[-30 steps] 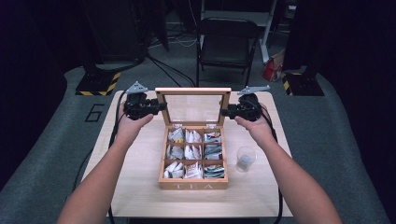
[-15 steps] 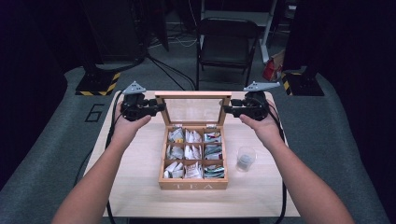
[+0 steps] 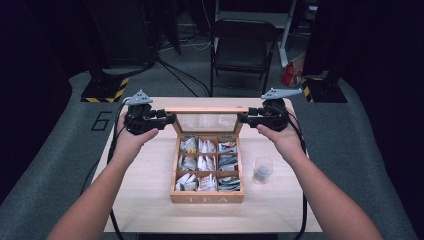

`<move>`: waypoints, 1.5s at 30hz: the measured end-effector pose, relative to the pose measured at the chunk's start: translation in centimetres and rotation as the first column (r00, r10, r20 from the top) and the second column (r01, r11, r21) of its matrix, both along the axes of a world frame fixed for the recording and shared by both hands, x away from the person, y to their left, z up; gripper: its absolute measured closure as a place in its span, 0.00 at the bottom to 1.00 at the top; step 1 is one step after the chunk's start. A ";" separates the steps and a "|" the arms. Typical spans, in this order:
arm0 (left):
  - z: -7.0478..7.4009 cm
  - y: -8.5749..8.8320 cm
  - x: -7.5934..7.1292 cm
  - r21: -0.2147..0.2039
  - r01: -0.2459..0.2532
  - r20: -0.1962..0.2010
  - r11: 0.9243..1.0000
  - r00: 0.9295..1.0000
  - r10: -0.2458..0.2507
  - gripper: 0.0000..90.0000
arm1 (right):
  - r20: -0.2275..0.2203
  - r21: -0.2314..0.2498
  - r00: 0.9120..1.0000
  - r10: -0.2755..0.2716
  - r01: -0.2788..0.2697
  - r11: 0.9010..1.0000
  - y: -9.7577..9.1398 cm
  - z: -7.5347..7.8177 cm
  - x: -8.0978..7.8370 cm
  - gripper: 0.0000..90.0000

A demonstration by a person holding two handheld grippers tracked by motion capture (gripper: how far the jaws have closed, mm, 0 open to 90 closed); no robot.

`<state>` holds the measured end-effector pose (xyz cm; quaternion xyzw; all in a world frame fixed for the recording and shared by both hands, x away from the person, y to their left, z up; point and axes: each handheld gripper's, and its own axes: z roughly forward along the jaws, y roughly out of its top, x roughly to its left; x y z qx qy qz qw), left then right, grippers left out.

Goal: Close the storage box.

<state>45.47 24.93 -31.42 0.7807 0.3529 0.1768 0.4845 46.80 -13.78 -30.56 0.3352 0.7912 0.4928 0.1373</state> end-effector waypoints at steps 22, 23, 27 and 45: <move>-1.2 0.1 -3.4 0.002 0.023 0.000 1.000 1.000 -0.023 0.63 | 0.018 -0.006 0.999 0.039 -0.039 0.999 -0.7 -1.2 -3.6 0.61; -1.2 0.1 -3.4 0.002 0.023 0.000 1.000 1.000 -0.023 0.63 | 0.018 -0.006 0.999 0.039 -0.039 0.999 -0.7 -1.2 -3.6 0.61; -1.9 0.3 -4.1 -0.009 0.035 -0.006 0.999 0.999 -0.035 0.62 | 0.030 -0.022 0.999 0.039 -0.039 0.999 -0.7 -1.8 -4.3 0.61; -5.4 0.4 -7.9 0.022 0.056 0.013 0.998 0.998 -0.057 0.59 | 0.048 -0.011 0.997 0.054 -0.054 0.998 -0.9 -5.5 -8.2 0.58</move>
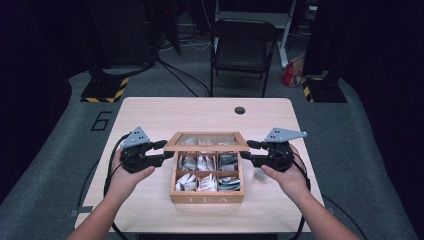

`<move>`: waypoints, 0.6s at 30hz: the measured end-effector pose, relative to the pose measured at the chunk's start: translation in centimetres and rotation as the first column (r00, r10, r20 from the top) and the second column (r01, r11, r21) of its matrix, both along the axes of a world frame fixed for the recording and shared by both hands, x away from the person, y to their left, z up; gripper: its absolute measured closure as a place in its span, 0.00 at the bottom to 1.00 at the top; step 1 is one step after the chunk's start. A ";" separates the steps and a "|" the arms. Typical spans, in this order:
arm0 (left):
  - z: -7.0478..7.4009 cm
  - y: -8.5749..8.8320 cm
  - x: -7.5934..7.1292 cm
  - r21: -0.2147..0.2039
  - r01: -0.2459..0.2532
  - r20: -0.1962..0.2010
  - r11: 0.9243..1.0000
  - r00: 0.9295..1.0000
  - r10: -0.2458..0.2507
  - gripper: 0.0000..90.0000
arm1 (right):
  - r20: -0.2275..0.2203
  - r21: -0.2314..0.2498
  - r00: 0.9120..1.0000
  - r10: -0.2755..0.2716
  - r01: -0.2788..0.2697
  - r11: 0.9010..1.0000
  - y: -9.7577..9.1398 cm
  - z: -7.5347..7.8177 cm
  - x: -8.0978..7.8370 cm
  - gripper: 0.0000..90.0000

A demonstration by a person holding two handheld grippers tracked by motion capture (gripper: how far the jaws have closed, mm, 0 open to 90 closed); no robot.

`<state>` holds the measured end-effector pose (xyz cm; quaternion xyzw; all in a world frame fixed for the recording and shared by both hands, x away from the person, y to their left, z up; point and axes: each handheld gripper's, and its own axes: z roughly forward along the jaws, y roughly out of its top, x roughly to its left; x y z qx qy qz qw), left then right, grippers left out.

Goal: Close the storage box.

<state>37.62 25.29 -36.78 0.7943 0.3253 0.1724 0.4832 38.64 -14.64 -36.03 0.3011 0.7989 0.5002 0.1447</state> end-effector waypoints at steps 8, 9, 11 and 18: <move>-1.1 0.0 -1.5 -0.004 -0.005 0.003 1.000 1.000 0.005 0.58 | 0.012 0.002 1.000 -0.002 0.002 1.000 0.0 -1.4 -1.0 0.56; -1.1 0.0 -1.7 -0.002 -0.006 0.004 1.000 1.000 0.006 0.58 | 0.013 0.001 1.000 -0.001 0.001 1.000 0.0 -1.6 -1.1 0.56; -1.0 0.1 -2.0 -0.024 -0.007 0.004 1.000 1.000 0.007 0.58 | 0.013 -0.002 1.000 -0.004 0.004 1.000 0.0 -1.8 -1.3 0.56; -1.3 0.0 -2.5 -0.013 -0.002 0.012 1.000 1.000 0.002 0.58 | 0.014 0.007 1.000 -0.014 0.013 1.000 0.0 -2.3 -1.7 0.56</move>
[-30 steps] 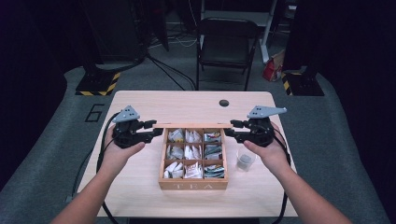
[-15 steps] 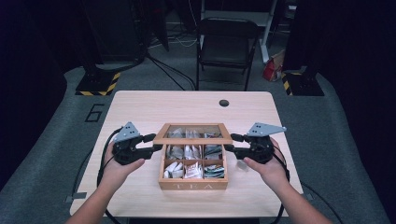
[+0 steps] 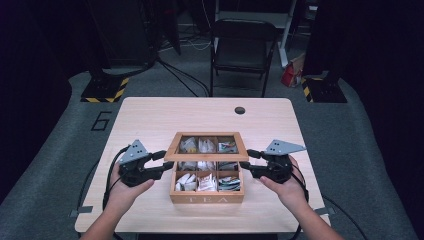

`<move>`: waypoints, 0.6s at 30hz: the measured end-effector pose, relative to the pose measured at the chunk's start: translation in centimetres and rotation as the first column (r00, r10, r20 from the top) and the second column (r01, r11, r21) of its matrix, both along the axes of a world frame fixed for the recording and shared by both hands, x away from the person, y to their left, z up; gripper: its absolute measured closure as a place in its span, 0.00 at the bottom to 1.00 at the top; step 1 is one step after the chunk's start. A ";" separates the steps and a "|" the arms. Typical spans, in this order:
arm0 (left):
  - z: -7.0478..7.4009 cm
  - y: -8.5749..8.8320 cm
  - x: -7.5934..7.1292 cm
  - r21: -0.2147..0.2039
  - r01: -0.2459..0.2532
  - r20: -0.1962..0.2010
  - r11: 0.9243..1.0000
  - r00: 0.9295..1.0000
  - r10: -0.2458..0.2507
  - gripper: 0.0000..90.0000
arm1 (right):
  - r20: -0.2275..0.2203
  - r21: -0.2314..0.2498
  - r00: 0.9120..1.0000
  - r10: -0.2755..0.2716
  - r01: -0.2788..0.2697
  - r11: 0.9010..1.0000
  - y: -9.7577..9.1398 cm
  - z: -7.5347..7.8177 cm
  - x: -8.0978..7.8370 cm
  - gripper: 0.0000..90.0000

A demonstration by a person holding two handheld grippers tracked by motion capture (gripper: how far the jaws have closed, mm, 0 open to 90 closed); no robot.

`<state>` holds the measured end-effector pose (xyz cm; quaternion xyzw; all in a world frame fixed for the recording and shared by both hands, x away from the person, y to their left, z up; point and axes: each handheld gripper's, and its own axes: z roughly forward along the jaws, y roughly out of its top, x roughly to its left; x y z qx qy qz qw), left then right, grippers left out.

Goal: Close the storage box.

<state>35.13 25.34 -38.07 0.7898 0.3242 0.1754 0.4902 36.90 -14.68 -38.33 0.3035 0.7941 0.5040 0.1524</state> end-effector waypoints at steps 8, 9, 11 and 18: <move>-1.1 0.1 -0.5 -0.007 -0.001 -0.014 1.000 1.000 0.000 0.58 | -0.027 -0.015 0.999 0.028 -0.028 0.999 -0.4 -0.8 -0.7 0.57; -1.4 0.1 -0.6 -0.011 0.000 -0.019 1.000 1.000 -0.001 0.58 | -0.031 -0.013 0.999 0.026 -0.027 1.000 -0.6 -0.9 -0.9 0.57; -1.5 0.1 -0.7 -0.010 0.001 -0.020 1.000 1.000 -0.001 0.58 | -0.032 -0.008 0.999 0.026 -0.026 1.000 -0.7 -1.0 -1.1 0.57; -2.4 0.0 -1.2 -0.008 0.000 -0.012 1.000 1.000 0.000 0.58 | -0.033 -0.001 0.999 0.025 -0.025 1.000 -1.0 -1.6 -1.8 0.58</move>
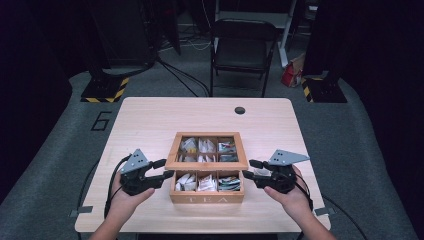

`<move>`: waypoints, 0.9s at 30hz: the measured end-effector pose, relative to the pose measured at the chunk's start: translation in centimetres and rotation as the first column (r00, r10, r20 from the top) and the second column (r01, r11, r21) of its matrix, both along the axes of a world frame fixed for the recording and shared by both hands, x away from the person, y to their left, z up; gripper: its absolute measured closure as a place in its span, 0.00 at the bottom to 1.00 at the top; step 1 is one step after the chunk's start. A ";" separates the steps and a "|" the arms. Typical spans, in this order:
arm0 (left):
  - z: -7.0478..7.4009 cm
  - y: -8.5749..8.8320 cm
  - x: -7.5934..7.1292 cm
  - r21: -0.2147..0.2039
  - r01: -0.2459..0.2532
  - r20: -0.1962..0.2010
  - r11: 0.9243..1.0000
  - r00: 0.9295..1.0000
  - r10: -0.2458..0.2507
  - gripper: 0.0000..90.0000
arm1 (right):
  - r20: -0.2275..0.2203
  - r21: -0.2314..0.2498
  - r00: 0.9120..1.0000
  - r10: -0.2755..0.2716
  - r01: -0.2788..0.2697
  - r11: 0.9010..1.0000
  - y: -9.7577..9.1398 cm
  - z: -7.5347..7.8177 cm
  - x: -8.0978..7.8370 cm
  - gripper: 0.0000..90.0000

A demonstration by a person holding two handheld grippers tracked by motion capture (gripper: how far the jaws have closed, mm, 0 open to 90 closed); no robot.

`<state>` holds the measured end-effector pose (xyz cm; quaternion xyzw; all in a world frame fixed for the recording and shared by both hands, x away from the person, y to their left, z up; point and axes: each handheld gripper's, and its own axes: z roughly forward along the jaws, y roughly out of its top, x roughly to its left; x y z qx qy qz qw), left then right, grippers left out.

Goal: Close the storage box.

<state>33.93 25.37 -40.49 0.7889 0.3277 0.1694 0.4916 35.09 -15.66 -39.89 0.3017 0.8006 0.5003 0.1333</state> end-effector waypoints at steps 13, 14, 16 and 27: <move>-1.0 -0.2 -0.8 0.006 -0.002 0.001 1.000 1.000 0.002 0.56 | -0.008 -0.018 1.000 0.000 0.000 1.000 0.7 -1.1 -0.5 0.58; -1.1 -0.2 -0.8 0.008 -0.003 0.002 1.000 1.000 0.003 0.56 | -0.012 -0.016 1.000 -0.003 0.003 1.000 0.7 -1.1 -0.6 0.58; -1.1 -0.2 -0.9 0.019 -0.003 0.006 1.000 1.000 0.003 0.55 | -0.013 -0.013 1.000 -0.003 0.002 1.000 0.7 -1.3 -0.6 0.58; -2.5 -0.2 -1.5 0.048 0.007 0.005 0.999 1.000 -0.008 0.55 | 0.021 -0.044 1.000 0.000 0.001 0.999 0.8 -2.7 -1.4 0.58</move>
